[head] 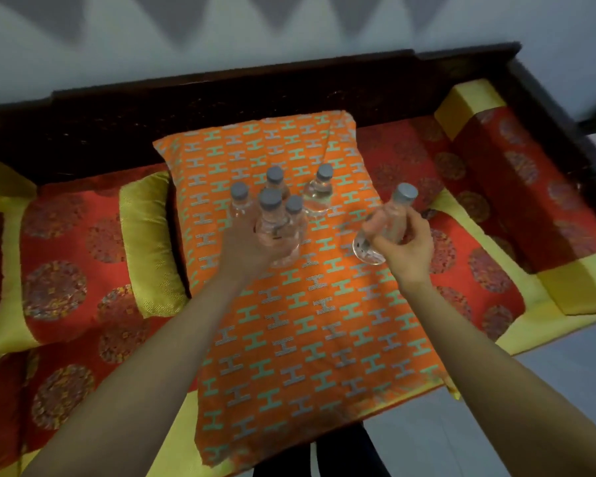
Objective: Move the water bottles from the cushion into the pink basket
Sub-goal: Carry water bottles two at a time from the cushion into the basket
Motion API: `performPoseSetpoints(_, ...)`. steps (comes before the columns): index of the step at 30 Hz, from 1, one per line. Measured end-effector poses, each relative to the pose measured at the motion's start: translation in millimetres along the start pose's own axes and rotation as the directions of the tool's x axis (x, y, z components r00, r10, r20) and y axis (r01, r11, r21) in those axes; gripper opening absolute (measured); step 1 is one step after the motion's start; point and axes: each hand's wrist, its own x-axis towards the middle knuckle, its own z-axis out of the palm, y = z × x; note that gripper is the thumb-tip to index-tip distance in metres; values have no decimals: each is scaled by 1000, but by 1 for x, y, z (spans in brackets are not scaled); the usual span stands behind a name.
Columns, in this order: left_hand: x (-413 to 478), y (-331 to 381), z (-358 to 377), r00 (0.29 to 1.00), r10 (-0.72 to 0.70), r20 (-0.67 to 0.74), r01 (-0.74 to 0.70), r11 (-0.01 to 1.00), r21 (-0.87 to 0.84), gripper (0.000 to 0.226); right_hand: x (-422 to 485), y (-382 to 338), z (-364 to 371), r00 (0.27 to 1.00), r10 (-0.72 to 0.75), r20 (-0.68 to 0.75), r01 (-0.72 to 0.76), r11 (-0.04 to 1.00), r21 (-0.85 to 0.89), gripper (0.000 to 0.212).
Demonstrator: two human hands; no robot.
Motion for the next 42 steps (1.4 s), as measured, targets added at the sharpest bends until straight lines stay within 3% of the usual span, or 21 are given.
performPoseSetpoints(3, -2, 34, 16, 996, 76, 40, -73, 995, -62, 47, 3, -12, -41, 997, -21, -68, 23, 1000, 20, 60)
performPoseSetpoints(8, -3, 90, 62, 973, 134, 186, -134, 991, -14, 56, 2, -13, -130, 976, -51, -212, 48, 999, -20, 58)
performPoseSetpoints(19, -48, 226, 195, 913, 300, 277, -301, 953, -40, 57, -22, 23, -357, 897, 7, -443, -32, 998, -48, 61)
performPoseSetpoints(31, -109, 388, 365, 821, 406, 400, -386, 913, -134, 56, -53, 78, -572, 793, 68, -606, -89, 996, -5, 68)
performPoseSetpoints(42, -117, 471, 501, 742, 463, 485, -468, 876, -120, 45, -36, 142, -697, 706, 111, -700, -175, 984, -21, 71)
